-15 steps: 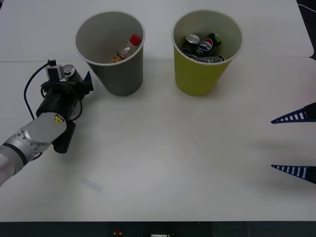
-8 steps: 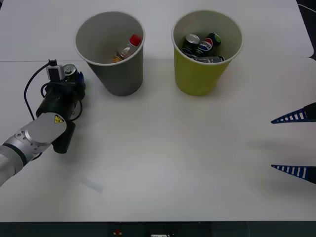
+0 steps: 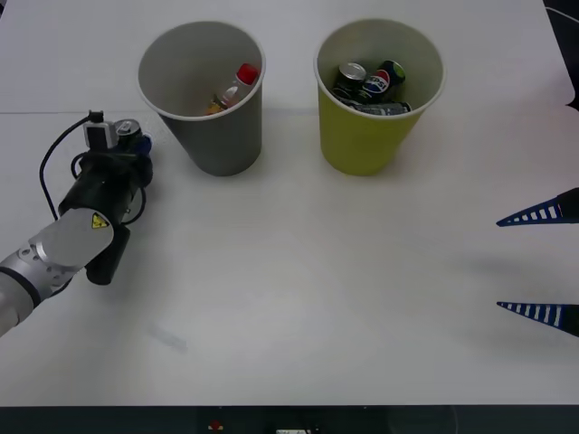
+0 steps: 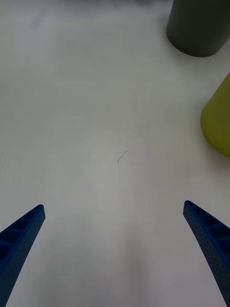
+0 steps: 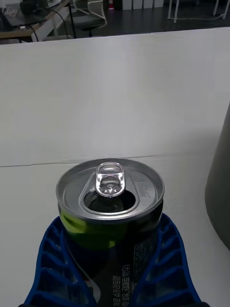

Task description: Put the can into the green bin and the plastic bottle into the gray bin

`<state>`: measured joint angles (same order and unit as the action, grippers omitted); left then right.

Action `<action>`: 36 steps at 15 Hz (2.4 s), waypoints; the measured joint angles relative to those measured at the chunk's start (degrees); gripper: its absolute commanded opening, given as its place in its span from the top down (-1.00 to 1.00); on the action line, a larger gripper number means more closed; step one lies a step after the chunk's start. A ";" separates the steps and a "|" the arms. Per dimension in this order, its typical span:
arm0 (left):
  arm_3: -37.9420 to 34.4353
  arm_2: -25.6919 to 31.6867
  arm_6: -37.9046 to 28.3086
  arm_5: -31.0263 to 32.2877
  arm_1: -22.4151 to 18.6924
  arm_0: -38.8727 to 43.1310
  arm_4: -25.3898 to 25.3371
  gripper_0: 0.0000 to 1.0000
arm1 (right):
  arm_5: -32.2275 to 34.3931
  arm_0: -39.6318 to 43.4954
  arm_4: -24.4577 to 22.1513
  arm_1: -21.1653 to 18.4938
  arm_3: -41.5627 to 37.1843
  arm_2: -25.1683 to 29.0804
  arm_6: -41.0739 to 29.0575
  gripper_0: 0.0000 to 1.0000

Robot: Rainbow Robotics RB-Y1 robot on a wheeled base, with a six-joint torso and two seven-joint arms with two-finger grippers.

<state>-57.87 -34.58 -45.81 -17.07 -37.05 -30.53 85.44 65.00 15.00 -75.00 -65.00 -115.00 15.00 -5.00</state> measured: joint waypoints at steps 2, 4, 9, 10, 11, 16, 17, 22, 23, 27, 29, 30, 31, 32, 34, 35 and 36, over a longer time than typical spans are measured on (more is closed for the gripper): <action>-3.33 3.83 -0.17 4.42 -1.40 2.70 3.61 1.00 | 0.00 0.00 0.00 0.00 0.00 0.00 0.00 -1.00; -7.89 8.16 -0.22 10.27 -3.51 5.96 5.84 1.00 | 0.00 0.00 0.00 0.00 0.00 0.00 0.00 -1.00; -22.85 24.65 -0.04 35.33 -10.96 16.24 5.77 1.00 | 0.00 0.00 0.00 0.00 0.00 0.00 0.00 -1.00; -24.96 28.13 -0.11 40.68 -12.08 18.12 4.93 1.00 | 0.00 0.00 0.00 0.00 0.00 0.00 0.00 -1.00; -26.95 32.00 -0.15 46.90 -13.15 19.96 3.31 1.00 | 0.00 0.00 0.00 0.00 0.00 0.00 0.00 -1.00; -34.30 47.28 -5.88 71.12 -14.72 23.67 4.72 1.00 | 0.00 0.00 0.00 0.00 0.00 0.00 0.00 -1.00; -37.38 49.87 -10.06 75.26 -14.70 24.22 7.35 1.00 | 0.00 0.00 0.00 0.00 0.00 0.00 0.00 -1.00; -51.44 55.36 -29.22 86.29 -13.78 26.30 14.73 1.00 | 0.00 0.00 0.00 0.00 0.00 0.00 0.00 -1.00; -53.42 55.44 -31.90 87.28 -13.76 26.30 15.30 1.00 | 0.00 0.00 0.00 0.00 0.00 0.00 0.00 -1.00; -60.20 55.50 -35.66 91.45 -13.76 24.94 18.29 1.00 | 0.00 0.00 0.00 0.00 0.00 0.00 0.00 -1.00; -61.88 55.64 -35.67 94.32 -13.76 23.86 16.72 1.00 | 0.00 0.00 0.00 0.00 0.00 0.00 0.00 -1.00; -62.78 55.81 -35.67 96.29 -13.76 22.93 15.66 1.00 | 0.00 0.00 0.00 0.00 0.00 0.00 0.00 -1.00; -63.54 55.95 -35.67 98.75 -13.75 21.70 14.70 1.00 | 0.00 0.00 0.00 0.00 0.00 0.00 0.00 -1.00; -64.01 56.05 -35.67 101.22 -13.75 20.19 13.85 1.00 | 0.00 0.00 0.00 0.00 0.00 0.00 0.00 -1.00; -64.08 55.99 -35.67 105.85 -13.65 16.01 12.04 1.00 | 0.00 0.00 0.00 0.00 0.00 0.00 0.00 -1.00; -64.10 55.43 -35.67 106.88 -13.61 13.89 11.46 1.00 | 0.00 0.00 0.00 0.00 0.00 0.00 0.00 -1.00; -64.01 54.10 -35.67 107.07 -13.63 11.43 11.09 1.00 | 0.00 0.00 0.00 0.00 0.00 0.00 0.00 -1.00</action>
<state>-121.89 19.53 -81.48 90.00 -50.68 -19.09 96.52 65.00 15.00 -75.00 -65.00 -115.00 15.00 -5.00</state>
